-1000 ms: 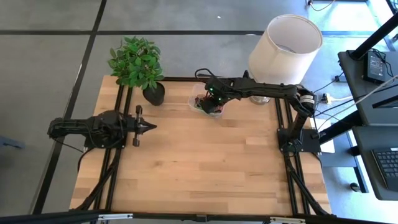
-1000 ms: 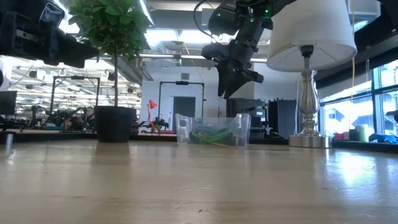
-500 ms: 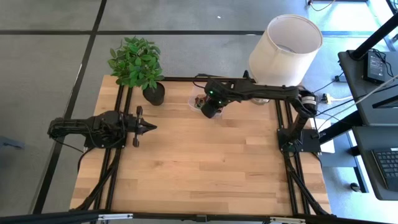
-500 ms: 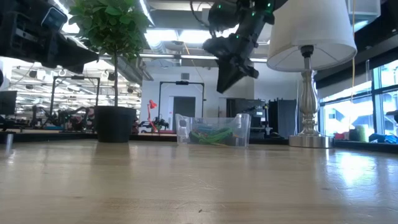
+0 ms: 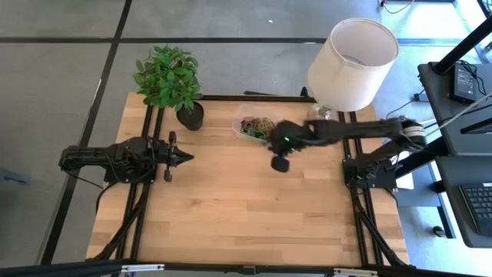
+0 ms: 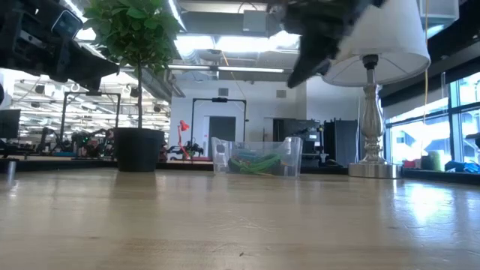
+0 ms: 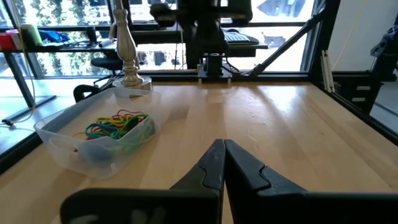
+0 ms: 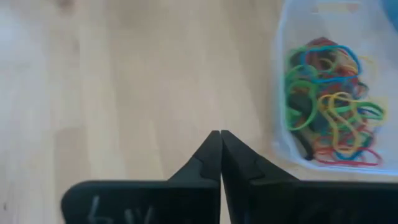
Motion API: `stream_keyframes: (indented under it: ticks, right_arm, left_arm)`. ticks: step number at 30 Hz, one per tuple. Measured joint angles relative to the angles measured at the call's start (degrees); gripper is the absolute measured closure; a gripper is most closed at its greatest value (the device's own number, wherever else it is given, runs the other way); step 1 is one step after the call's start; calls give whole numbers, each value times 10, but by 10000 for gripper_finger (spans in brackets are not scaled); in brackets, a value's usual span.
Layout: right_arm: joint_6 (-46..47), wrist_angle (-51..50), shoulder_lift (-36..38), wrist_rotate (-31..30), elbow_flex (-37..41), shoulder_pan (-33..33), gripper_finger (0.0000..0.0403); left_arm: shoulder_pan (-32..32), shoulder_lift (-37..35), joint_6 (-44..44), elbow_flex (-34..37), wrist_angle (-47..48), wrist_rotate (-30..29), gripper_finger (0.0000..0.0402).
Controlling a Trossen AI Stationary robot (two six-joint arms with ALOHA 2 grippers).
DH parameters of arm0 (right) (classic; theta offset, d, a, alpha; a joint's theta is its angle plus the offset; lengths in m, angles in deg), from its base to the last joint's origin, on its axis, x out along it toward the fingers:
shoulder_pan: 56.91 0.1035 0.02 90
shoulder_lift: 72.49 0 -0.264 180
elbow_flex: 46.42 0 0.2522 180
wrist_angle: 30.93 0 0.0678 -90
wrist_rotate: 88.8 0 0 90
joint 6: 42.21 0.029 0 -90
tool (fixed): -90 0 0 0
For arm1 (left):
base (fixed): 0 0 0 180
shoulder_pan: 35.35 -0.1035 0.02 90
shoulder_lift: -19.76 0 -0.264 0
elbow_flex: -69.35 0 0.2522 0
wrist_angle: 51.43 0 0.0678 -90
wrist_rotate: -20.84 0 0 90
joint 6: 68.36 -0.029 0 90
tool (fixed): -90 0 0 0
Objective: Pick and place rubber bands into bin
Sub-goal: Return to Home Position
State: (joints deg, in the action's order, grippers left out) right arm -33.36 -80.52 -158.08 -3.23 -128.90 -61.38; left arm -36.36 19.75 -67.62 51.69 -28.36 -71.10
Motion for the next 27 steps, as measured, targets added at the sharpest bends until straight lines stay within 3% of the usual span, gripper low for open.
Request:
stream_keyframes:
  ticks: [8,13,27]
  right_arm:
    - [-23,206,198,35,267,43,400]
    - [-4,280,331,50,395,44,401]
    - [43,356,682,105,589,43,402]
  left_arm:
    - [0,0,0,0,0,0,398]
    - [0,0,0,0,0,0,398]
    - [0,0,0,0,-1,0,398]
